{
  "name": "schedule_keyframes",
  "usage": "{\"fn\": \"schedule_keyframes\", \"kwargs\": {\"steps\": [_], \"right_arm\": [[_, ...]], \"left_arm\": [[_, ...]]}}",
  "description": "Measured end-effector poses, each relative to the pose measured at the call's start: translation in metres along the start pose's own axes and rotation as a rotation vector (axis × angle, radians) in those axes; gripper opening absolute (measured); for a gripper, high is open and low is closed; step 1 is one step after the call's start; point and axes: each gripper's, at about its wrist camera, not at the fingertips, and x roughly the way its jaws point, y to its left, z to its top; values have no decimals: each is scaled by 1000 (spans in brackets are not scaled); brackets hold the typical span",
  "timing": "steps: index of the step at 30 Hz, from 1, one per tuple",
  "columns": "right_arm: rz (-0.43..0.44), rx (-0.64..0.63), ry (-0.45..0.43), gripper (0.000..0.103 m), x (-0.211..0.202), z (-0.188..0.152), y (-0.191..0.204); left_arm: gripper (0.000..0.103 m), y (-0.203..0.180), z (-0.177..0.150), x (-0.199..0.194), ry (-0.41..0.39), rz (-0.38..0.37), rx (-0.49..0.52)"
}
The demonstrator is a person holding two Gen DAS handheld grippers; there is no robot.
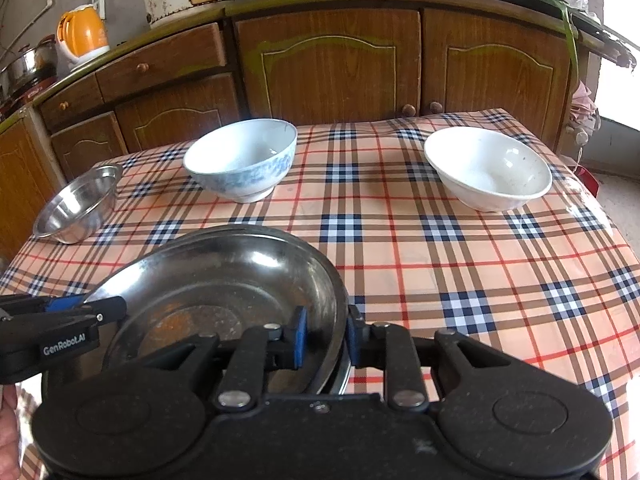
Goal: Organize plates and bowls
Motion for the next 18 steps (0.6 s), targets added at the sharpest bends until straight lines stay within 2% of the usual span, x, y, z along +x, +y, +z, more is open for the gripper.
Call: {"fn": "schedule_keyframes", "kwargs": {"steps": [8,11,16,18], "right_arm": [[5,-20,5,39,2,1,2],[6,-34,2,48,0,2,3],[-10,-26,-11,50,-7,3,-3],[0,-9,-14,55,-12,1,-10]], "left_arm": [[29,-1,-1,4,7,3,-8],[30,-1,-1,6,10,12,-3],[30,4,-3,6,16,10,-11],[36,6,-3,3,9,7,-16]]}}
